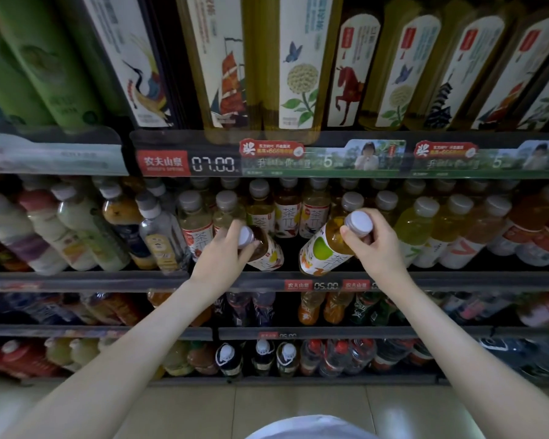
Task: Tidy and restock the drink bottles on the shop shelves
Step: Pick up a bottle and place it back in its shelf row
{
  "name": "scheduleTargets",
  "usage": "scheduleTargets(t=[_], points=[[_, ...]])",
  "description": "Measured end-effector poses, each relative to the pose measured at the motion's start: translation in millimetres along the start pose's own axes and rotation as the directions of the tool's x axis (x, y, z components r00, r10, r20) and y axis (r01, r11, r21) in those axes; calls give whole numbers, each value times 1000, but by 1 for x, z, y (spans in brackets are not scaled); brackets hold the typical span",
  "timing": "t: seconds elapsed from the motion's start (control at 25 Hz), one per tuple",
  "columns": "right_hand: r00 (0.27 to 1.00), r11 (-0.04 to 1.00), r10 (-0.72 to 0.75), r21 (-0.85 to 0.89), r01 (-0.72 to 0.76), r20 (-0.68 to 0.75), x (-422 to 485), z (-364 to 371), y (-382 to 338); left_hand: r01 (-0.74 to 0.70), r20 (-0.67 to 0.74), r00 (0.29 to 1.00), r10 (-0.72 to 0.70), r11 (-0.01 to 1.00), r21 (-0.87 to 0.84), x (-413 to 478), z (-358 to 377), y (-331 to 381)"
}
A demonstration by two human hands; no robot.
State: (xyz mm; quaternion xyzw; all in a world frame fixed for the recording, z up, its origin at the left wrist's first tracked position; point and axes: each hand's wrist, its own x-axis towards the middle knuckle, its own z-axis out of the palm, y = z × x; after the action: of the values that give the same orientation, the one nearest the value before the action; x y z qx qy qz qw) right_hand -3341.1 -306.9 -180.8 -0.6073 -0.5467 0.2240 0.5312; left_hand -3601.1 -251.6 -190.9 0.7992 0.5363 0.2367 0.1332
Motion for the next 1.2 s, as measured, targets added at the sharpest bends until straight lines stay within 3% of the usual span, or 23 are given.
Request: scheduleTargets(t=[0.4,0.6,0.72,0.8,0.92,1.0,1.04,1.12,1.2], points=[[994,975,51,-220,-28,100,13,23,1,5,29,1000,-5,1000,3,40,21,35],[996,984,79,-165,-71,40,4,19,4,-17,29,999,16,999,44,54,35,48],[998,988,60,-142,-56,29,6,13,-4,-109,61,993,106,993,53,64,47,61],[998,989,56,-141,-52,28,10,9,-11,-62,129,990,51,995,76,77,53,65],[997,991,68,-118,-63,39,12,1,-15,140,182,972,-148,989,56,97,54,72],[997,994,73,-86,-70,31,11,-3,-13,146,189,970,-155,988,60,97,53,75],[997,995,72,-78,-69,29,11,-3,-11,107,172,977,-123,989,100,94,53,73],[997,996,54,-79,-51,47,9,-3,-11,-7,-10,1000,10,970,242,85,50,61],[996,994,49,-97,-42,70,7,1,-10,-8,-171,982,80,922,386,83,41,43]])
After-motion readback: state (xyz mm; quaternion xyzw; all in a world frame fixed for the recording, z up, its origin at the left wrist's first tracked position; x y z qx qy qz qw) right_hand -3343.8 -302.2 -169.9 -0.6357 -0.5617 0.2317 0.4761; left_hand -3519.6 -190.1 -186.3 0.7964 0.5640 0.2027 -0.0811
